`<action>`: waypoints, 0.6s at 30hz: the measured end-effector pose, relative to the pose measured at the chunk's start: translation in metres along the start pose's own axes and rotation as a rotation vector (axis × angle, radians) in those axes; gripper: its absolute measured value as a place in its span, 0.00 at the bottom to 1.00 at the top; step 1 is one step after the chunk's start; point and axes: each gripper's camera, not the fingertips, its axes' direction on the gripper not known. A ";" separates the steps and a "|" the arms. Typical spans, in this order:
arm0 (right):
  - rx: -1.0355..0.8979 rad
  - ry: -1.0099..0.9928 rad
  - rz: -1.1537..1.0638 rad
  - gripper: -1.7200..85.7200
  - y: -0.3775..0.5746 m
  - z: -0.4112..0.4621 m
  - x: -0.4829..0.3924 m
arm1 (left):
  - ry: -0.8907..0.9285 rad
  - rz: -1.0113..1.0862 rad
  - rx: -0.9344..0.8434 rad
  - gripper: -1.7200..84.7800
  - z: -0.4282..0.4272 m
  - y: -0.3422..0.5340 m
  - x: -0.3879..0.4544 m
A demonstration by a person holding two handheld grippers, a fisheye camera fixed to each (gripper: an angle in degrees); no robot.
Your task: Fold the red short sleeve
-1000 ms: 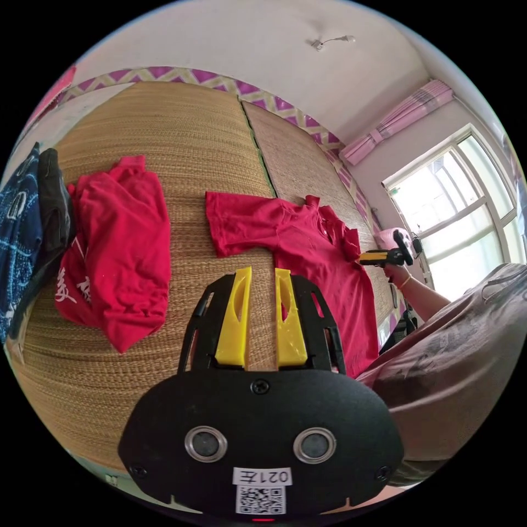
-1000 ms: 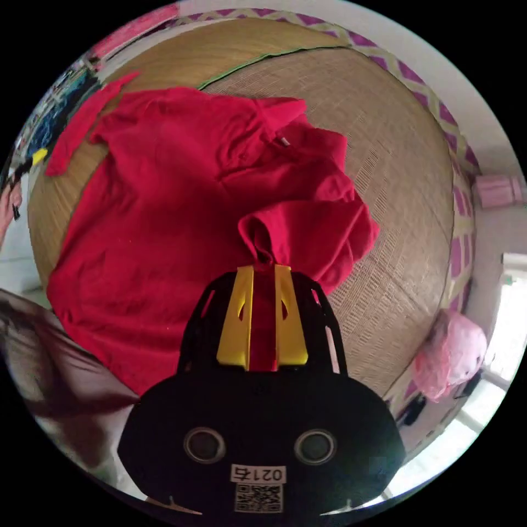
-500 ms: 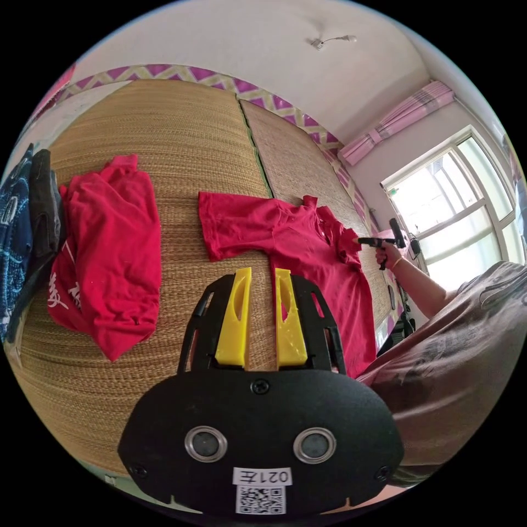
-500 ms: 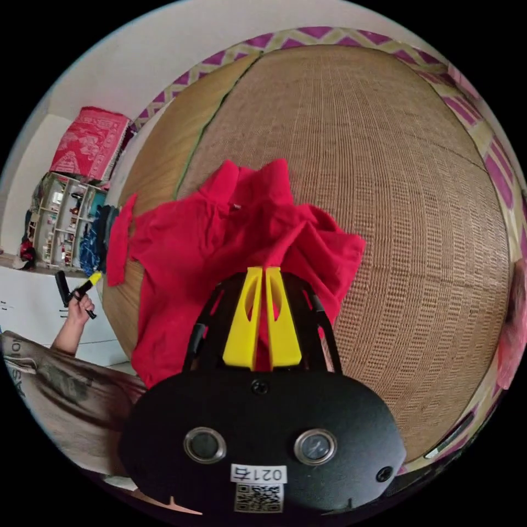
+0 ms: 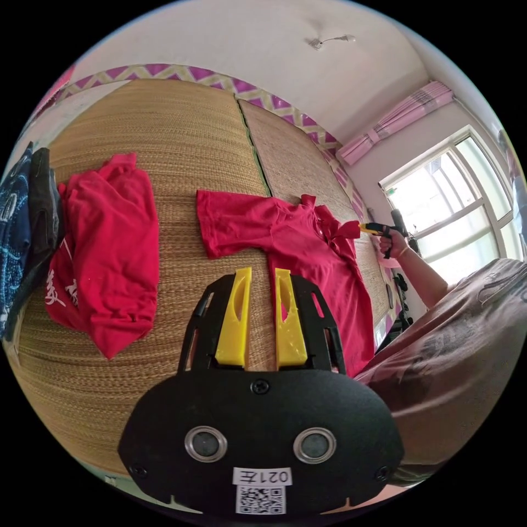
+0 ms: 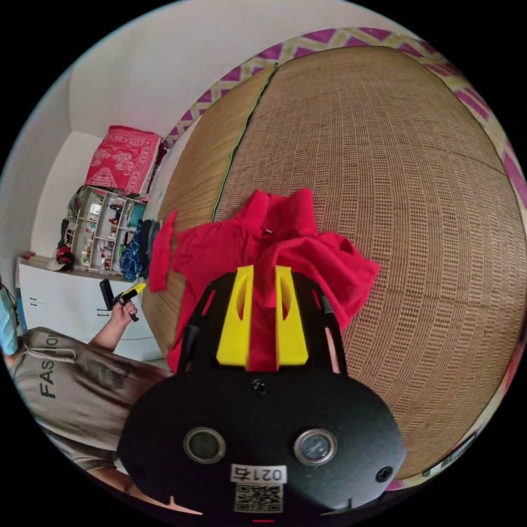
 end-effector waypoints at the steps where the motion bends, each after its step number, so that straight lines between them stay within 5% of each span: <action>1: 0.018 0.001 0.015 0.07 0.010 0.003 0.010 | 0.002 -0.003 -0.003 0.10 0.000 -0.001 -0.001; 12: -0.002 -0.121 0.045 0.16 -0.071 0.093 0.067 | 0.022 0.039 -0.016 0.10 -0.025 -0.043 0.020; 18: 0.134 -0.245 0.013 0.16 -0.043 0.072 0.102 | 0.004 0.015 0.001 0.10 -0.062 -0.049 0.012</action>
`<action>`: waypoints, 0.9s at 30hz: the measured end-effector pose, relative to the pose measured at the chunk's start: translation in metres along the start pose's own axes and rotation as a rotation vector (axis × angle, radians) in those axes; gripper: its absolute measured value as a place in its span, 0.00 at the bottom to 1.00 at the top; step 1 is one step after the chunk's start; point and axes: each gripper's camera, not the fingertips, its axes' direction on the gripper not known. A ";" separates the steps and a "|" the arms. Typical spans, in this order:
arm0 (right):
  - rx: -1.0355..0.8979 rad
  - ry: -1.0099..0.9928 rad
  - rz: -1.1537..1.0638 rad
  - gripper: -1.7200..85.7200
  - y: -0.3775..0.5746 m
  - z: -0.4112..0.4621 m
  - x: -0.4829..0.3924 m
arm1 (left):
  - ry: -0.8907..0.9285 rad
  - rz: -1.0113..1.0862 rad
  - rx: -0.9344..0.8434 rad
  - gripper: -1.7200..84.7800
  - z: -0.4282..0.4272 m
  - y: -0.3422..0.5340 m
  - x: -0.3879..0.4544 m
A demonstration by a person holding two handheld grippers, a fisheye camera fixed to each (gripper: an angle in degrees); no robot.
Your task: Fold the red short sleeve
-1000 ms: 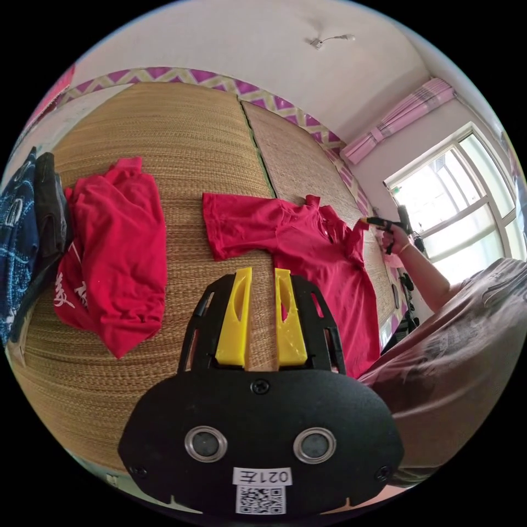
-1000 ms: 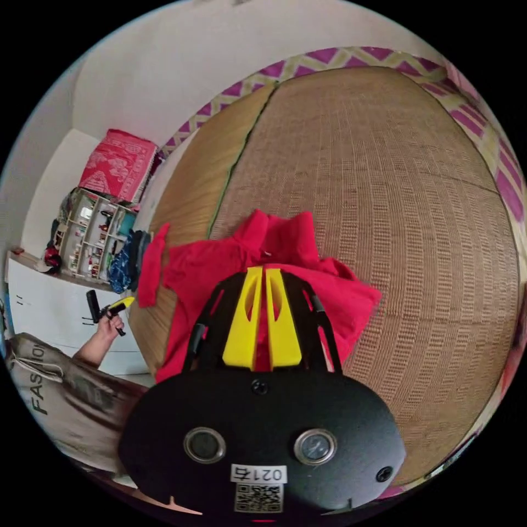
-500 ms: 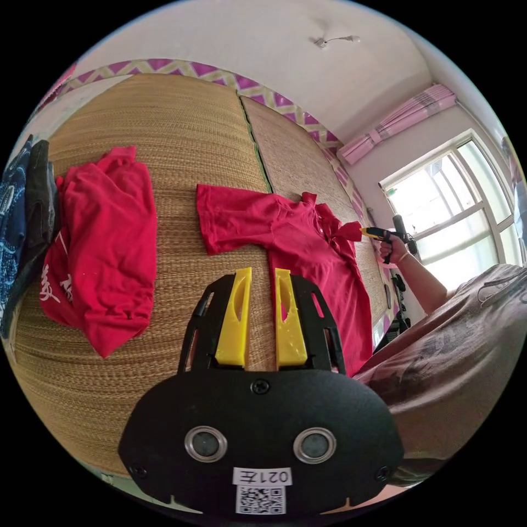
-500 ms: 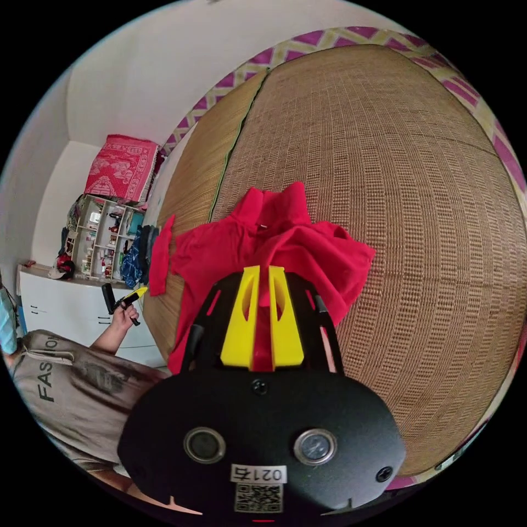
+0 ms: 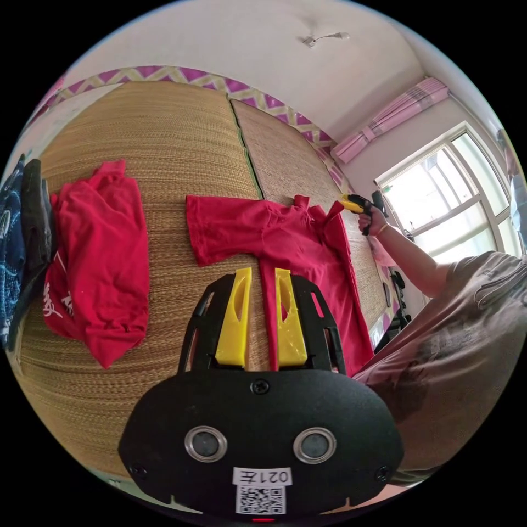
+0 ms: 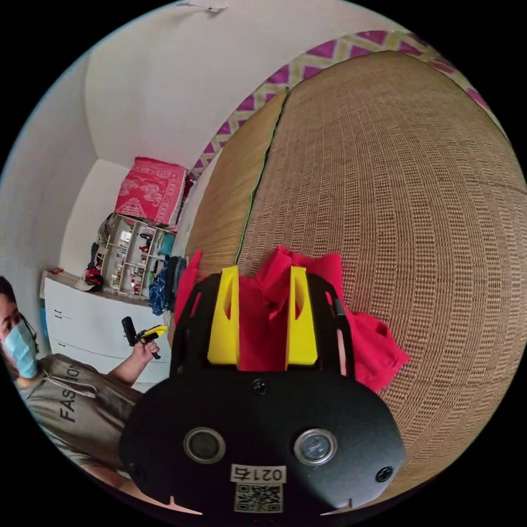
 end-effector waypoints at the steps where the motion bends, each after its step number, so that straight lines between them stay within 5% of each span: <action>1: -0.010 -0.061 0.027 0.16 0.011 -0.001 0.015 | 0.001 -0.003 -0.004 0.10 -0.001 -0.001 -0.002; 5: 0.058 -0.175 0.061 0.14 0.034 -0.018 0.043 | 0.022 -0.005 -0.039 0.10 -0.002 -0.016 -0.007; 8: -0.160 -0.073 0.015 0.15 0.023 0.010 0.038 | 0.060 0.029 -0.054 0.10 0.004 -0.042 0.002; 11: 0.102 -0.237 -0.007 0.16 0.009 -0.024 0.031 | 0.104 0.087 -0.044 0.10 0.008 -0.074 0.021; 14: -0.079 -0.175 -0.010 0.17 -0.011 0.008 0.024 | 0.203 0.131 -0.049 0.10 0.023 -0.104 0.045; 17: 0.084 -0.265 -0.016 0.16 -0.003 -0.019 0.021 | 0.273 0.208 -0.077 0.10 0.036 -0.128 0.079; 20: -0.186 -0.153 0.069 0.16 0.009 0.004 0.037 | 0.341 0.244 -0.117 0.10 0.046 -0.145 0.101; 22: 0.007 -0.334 0.117 0.14 0.033 -0.038 0.046 | 0.357 0.255 -0.129 0.10 0.044 -0.152 0.110; 25: -0.336 0.027 0.097 0.16 0.050 -0.032 0.026 | 0.369 0.256 -0.155 0.10 0.033 -0.161 0.117; 27: -0.101 -0.127 0.078 0.15 0.061 -0.097 0.006 | 0.336 0.283 -0.158 0.10 0.012 -0.170 0.123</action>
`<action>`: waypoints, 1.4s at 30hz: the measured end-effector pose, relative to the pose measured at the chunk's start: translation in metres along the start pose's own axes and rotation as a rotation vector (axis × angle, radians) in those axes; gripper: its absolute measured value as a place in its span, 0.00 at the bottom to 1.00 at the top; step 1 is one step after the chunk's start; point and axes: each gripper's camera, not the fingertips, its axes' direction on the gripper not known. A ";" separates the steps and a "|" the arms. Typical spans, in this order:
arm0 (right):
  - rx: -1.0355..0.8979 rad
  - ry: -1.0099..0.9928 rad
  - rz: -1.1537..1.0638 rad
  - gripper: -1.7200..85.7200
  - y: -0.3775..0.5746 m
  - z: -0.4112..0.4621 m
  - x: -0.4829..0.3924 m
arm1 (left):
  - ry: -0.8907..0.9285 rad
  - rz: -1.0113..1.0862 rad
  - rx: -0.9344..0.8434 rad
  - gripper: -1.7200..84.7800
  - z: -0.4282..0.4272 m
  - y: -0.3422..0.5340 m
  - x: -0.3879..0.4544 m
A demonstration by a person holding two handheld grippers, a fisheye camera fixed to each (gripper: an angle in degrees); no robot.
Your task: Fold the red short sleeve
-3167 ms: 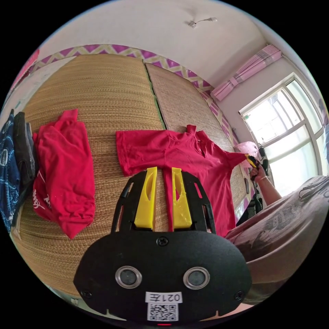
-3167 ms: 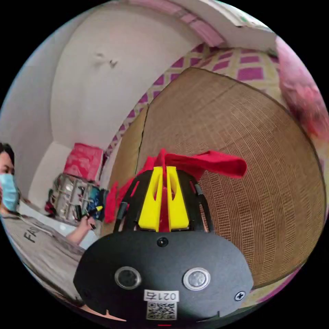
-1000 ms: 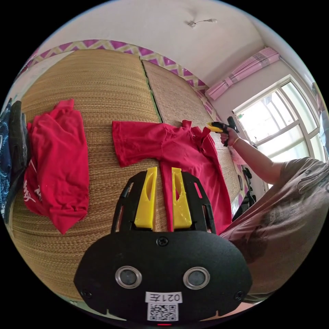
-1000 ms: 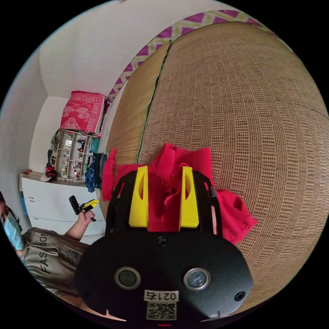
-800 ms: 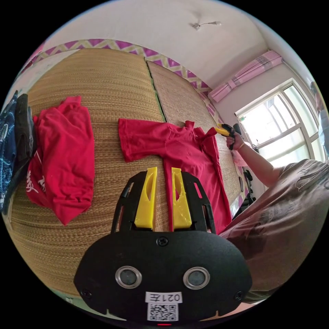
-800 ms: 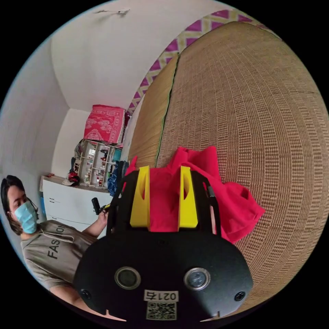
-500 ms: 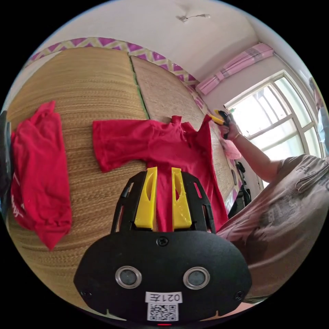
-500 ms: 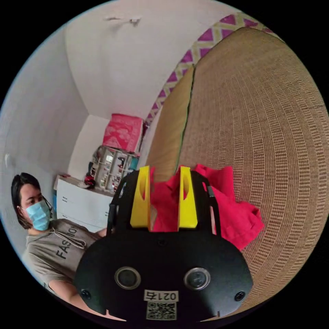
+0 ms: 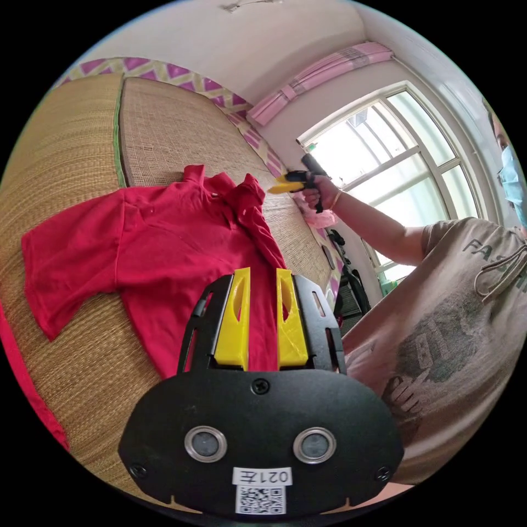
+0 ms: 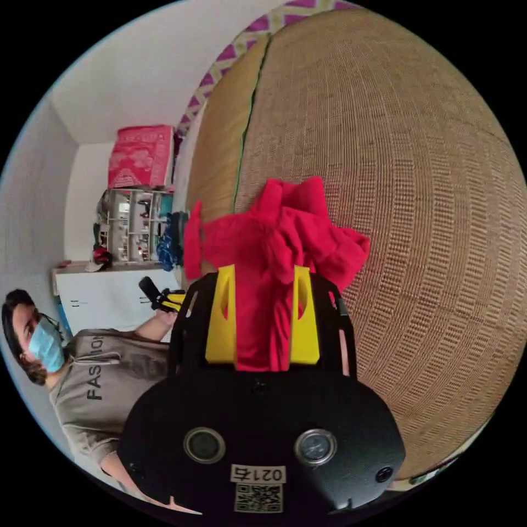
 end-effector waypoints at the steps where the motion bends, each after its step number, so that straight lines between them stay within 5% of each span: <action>1: 0.076 0.049 0.026 0.14 0.015 -0.029 -0.010 | -0.007 0.003 0.001 0.10 -0.006 -0.002 0.003; 3: -0.213 0.498 0.019 0.15 0.026 -0.013 -0.033 | -0.013 0.001 -0.013 0.10 -0.025 -0.008 0.014; 4: -0.198 0.533 -0.033 0.16 0.041 -0.023 -0.054 | -0.015 0.004 -0.017 0.10 -0.029 -0.010 0.018; 6: 0.079 0.190 -0.061 0.15 0.070 -0.076 -0.077 | -0.034 0.028 -0.024 0.10 -0.044 -0.017 0.041; 7: 0.111 0.222 -0.069 0.12 0.088 -0.084 -0.090 | -0.033 0.031 -0.025 0.10 -0.047 -0.019 0.048; 10: -0.249 0.612 -0.223 0.14 0.130 -0.005 -0.116 | 0.000 0.042 -0.037 0.11 -0.042 -0.026 0.083; 18: -0.494 0.517 -0.120 0.18 0.316 0.110 -0.084 | 0.039 0.050 -0.194 0.12 0.019 -0.009 0.171; 24: -0.375 0.668 -0.077 0.10 0.413 0.133 -0.095 | 0.024 0.056 -0.283 0.12 0.006 0.000 0.198; 33: 0.144 0.248 0.427 0.04 0.587 0.002 -0.034 | 0.021 0.050 -0.403 0.13 -0.001 0.028 0.168; 38: 0.198 0.097 0.651 0.09 0.640 -0.018 0.002 | 0.053 -0.019 -0.363 0.13 -0.037 0.050 0.153; 42: 0.159 0.276 0.571 0.11 0.610 -0.063 -0.036 | 0.020 -0.009 -0.395 0.12 -0.070 0.052 0.165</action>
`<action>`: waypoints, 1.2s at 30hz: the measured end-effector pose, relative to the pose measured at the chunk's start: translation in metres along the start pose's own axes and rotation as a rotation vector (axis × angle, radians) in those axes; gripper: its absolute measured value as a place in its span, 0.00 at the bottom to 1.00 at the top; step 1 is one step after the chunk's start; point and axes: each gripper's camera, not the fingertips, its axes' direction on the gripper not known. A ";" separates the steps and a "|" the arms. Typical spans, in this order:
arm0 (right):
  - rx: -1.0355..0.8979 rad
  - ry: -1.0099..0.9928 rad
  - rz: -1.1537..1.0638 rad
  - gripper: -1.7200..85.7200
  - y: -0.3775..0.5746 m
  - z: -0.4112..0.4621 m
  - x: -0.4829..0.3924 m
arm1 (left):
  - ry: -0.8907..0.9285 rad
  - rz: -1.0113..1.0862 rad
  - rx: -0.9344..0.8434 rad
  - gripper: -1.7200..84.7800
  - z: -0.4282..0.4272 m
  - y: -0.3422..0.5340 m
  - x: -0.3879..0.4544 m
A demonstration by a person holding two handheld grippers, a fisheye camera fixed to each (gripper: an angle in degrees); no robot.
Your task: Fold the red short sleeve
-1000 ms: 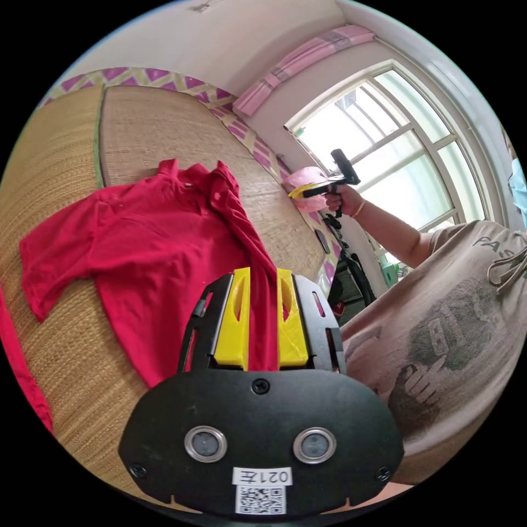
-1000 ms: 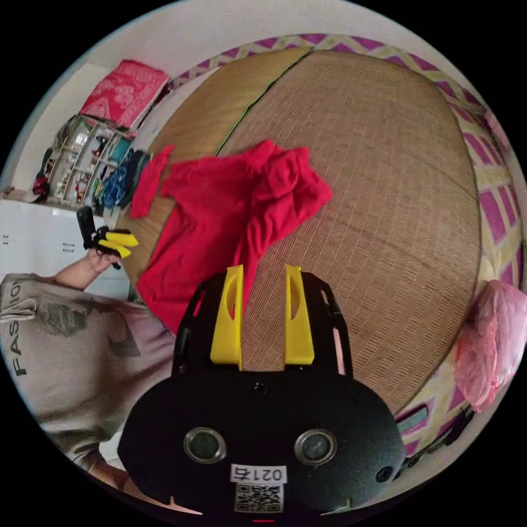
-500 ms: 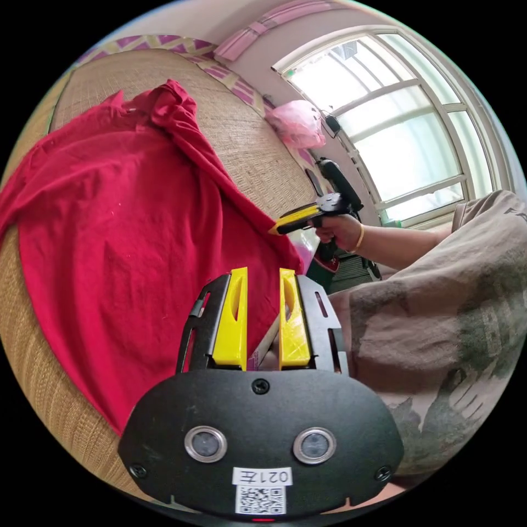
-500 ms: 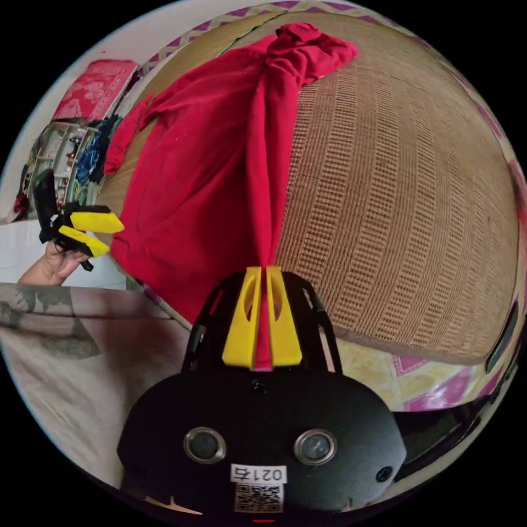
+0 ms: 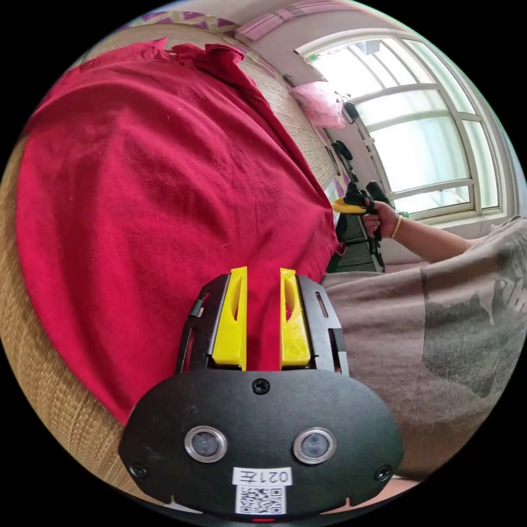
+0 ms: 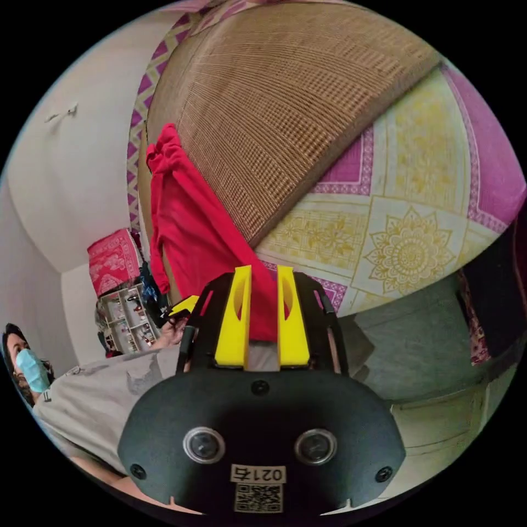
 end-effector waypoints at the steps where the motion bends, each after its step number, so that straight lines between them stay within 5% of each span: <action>1: 0.004 0.057 -0.084 0.11 -0.014 -0.014 -0.024 | 0.004 -0.005 -0.002 0.12 -0.005 0.002 0.002; 10: -0.152 0.269 -0.971 0.12 -0.212 -0.015 -0.268 | 0.033 0.081 0.250 0.13 -0.059 -0.085 0.115; 16: -0.328 0.356 -1.316 0.13 -0.371 -0.006 -0.362 | -0.065 -0.072 0.398 0.14 -0.026 -0.176 0.155; 24: -0.540 0.585 -1.817 0.15 -0.418 0.039 -0.429 | -0.305 -0.240 0.548 0.15 -0.086 -0.196 0.152; 31: -0.285 0.474 -1.947 0.12 -0.422 -0.008 -0.481 | -0.395 -0.224 0.560 0.17 -0.129 -0.206 0.133; 36: -0.300 0.462 -1.930 0.09 -0.443 -0.017 -0.511 | -0.368 -0.231 0.552 0.17 -0.134 -0.220 0.093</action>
